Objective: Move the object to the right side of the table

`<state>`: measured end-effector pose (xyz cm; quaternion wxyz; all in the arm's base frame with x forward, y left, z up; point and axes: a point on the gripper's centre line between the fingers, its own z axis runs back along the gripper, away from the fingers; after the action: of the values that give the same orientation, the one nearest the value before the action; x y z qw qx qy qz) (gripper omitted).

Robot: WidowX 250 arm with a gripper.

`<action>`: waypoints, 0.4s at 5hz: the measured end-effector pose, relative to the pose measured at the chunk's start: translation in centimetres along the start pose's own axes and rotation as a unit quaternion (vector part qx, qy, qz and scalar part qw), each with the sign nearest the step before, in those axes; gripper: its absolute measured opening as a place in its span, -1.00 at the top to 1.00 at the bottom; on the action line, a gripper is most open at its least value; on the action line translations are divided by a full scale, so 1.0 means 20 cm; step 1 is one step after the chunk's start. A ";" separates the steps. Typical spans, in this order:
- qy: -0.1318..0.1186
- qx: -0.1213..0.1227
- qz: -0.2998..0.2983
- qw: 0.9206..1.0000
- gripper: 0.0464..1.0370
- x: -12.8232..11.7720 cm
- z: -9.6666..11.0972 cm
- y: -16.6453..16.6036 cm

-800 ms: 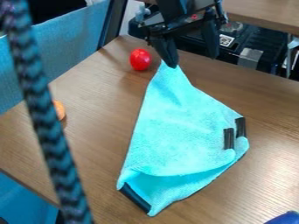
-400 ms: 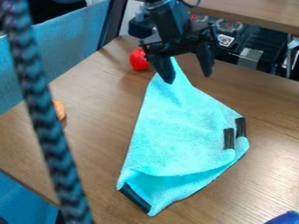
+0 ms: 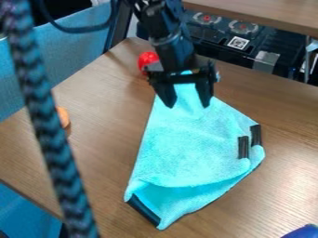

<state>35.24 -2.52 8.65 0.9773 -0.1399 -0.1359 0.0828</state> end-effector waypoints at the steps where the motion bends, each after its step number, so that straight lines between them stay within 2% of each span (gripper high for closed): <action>1: 0.014 0.054 -0.070 0.996 -0.93 -0.02 -0.12 0.06; 2: 0.071 0.107 -0.129 0.983 -0.93 -0.07 -0.20 0.08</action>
<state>34.82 -2.30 4.03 0.9962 -0.0210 -0.0737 -0.0403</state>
